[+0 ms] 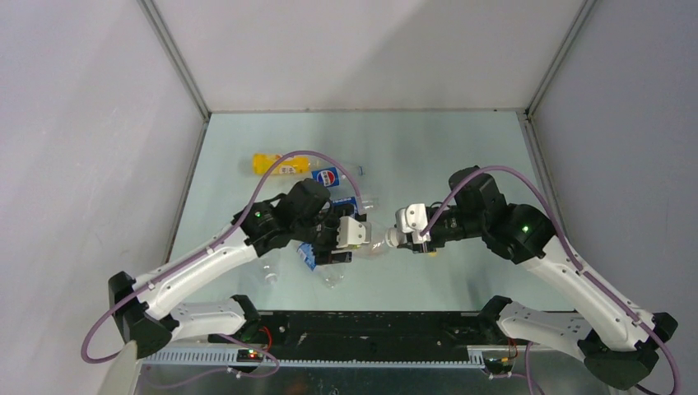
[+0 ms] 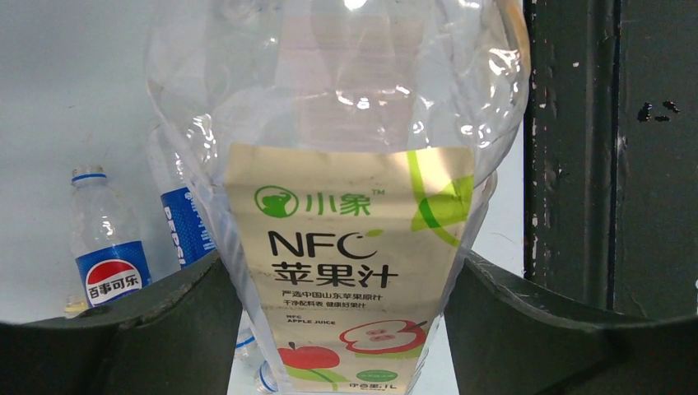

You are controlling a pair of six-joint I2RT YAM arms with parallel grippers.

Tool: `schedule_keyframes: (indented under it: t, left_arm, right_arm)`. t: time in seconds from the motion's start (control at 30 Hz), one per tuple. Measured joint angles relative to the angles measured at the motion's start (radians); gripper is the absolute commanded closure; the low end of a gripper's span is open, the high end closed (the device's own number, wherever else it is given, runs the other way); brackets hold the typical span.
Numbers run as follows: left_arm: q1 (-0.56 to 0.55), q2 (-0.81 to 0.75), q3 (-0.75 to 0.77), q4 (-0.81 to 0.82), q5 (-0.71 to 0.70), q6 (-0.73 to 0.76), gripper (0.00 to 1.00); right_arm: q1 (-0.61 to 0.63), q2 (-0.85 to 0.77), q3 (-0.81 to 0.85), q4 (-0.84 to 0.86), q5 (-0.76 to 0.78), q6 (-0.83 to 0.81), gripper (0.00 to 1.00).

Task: Screw on the bottle caps

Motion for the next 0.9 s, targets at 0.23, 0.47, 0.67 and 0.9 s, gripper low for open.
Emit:
schedule_keyframes:
  t: [0.23, 0.47, 0.67, 0.9]
  left_arm:
    - [0.002, 0.003, 0.036, -0.047, -0.001, 0.006, 1.00]
    - [0.004, 0.006, 0.048, -0.065, -0.005, 0.005, 1.00]
    - [0.006, 0.010, 0.048, -0.067, -0.016, 0.002, 1.00]
    - [0.005, 0.011, 0.048, -0.067, -0.072, 0.003, 1.00]
  right_arm:
    - [-0.004, 0.001, 0.000, 0.005, -0.006, -0.002, 1.00]
    - [-0.005, 0.010, 0.000, 0.008, -0.005, 0.006, 1.00]
    - [-0.005, 0.018, 0.000, 0.013, 0.009, 0.044, 1.00]
    - [-0.013, 0.094, 0.053, -0.023, 0.043, 0.129, 1.00]
